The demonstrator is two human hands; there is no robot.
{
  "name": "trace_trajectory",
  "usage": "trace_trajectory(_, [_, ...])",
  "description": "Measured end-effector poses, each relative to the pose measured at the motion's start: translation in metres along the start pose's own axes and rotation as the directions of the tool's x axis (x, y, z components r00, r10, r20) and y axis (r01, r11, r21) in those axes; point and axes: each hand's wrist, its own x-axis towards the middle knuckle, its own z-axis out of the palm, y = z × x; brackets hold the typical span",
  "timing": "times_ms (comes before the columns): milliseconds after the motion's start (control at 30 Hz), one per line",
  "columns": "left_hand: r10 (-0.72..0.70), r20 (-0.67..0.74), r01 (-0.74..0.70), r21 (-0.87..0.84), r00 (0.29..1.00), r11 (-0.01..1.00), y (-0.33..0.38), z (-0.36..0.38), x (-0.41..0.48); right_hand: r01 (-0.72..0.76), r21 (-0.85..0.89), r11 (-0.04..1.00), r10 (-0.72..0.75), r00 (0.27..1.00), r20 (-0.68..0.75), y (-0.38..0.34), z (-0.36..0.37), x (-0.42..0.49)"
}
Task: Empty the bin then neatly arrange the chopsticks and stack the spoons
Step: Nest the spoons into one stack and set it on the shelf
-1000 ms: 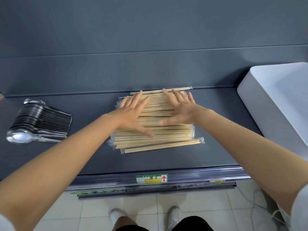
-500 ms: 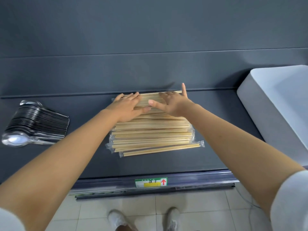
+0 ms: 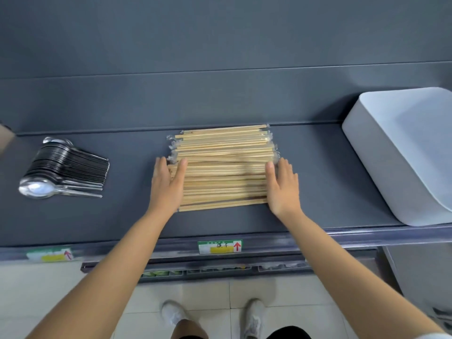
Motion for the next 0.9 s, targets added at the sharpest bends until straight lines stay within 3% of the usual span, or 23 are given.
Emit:
trace_trajectory(133, [0.002,-0.027,-0.003,-0.051,1.0,0.999,-0.001,-0.001,-0.005,-0.023,0.044,0.999,0.024,1.0,-0.02,-0.015,0.016,-0.009])
trace_trajectory(333, [0.033,0.082,-0.028,-0.056,0.996,0.998,-0.005,-0.013,-0.006,-0.053,0.258,0.965,0.058,0.998,-0.013,-0.026,0.013,-0.021])
trace_trajectory(600, [0.051,0.17,-0.038,-0.076,0.984,0.996,-0.007,-0.028,-0.015,-0.079,0.292,0.953,0.084,0.996,-0.006,-0.038,0.003,-0.033])
trace_trajectory(900, [-0.02,0.121,0.04,-0.167,0.992,0.985,0.002,-0.031,0.002,-0.16,0.409,0.899,0.146,0.987,0.066,-0.039,-0.014,-0.001])
